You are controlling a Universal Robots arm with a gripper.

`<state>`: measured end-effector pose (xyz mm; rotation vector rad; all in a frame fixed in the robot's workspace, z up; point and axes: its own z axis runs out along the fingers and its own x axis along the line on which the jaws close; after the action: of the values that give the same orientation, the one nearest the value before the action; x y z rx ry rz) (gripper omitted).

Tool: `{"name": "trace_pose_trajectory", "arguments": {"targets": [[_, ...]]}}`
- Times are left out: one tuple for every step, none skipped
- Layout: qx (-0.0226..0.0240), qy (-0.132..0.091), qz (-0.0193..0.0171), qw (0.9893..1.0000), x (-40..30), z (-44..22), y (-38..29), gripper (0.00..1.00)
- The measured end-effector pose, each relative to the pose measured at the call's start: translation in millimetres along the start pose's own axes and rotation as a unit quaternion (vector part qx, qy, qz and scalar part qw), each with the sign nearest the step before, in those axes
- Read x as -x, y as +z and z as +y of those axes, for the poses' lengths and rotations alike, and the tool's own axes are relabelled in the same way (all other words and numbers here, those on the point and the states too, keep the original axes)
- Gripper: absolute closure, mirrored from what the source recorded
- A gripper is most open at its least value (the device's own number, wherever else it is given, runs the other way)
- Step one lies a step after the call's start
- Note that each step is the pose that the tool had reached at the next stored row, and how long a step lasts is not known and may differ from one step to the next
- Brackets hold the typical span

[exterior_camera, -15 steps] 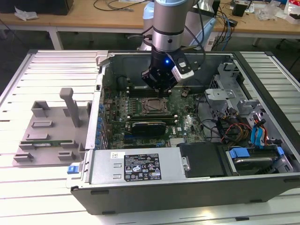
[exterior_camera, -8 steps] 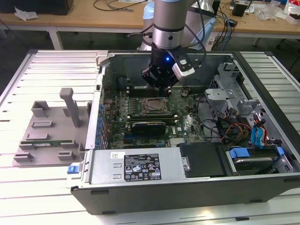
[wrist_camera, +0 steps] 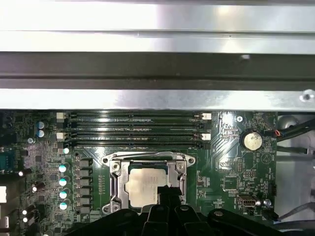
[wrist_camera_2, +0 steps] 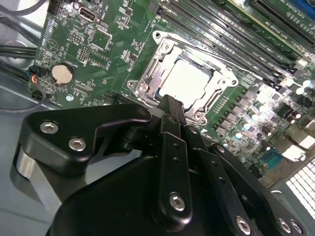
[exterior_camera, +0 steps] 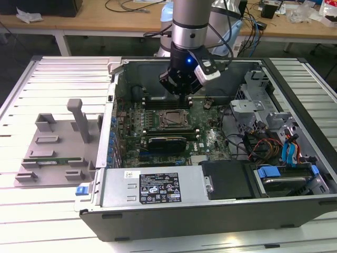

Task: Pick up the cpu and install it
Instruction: 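Install the first cpu locking lever, then install the second cpu locking lever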

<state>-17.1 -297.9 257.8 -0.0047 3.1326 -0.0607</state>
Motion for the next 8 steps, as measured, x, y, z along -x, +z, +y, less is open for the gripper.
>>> {"name": "trace_pose_trajectory", "arguments": {"targets": [[-0.0003, 0.000, 0.0000, 1.0000, 0.0, -0.1, -1.6, 0.89], [-0.0002, 0.000, 0.0000, 1.0000, 0.0, 0.0, -1.6, 0.89], [-0.0003, 0.000, 0.0000, 1.0000, 0.0, 0.0, -1.7, 0.89], [-0.0003, 0.000, 0.0000, 1.0000, 0.0, -0.1, -1.7, 0.89], [-0.0003, 0.000, 0.0000, 1.0000, 0.0, -0.1, -1.7, 0.89], [-0.0003, 0.000, 0.0000, 1.0000, 0.0, -0.1, -1.8, 0.89], [-0.0003, 0.000, 0.0000, 1.0000, 0.0, -0.1, -1.8, 0.89], [-0.0003, 0.000, 0.0000, 1.0000, 0.0, -0.1, -1.8, 0.89]]}}
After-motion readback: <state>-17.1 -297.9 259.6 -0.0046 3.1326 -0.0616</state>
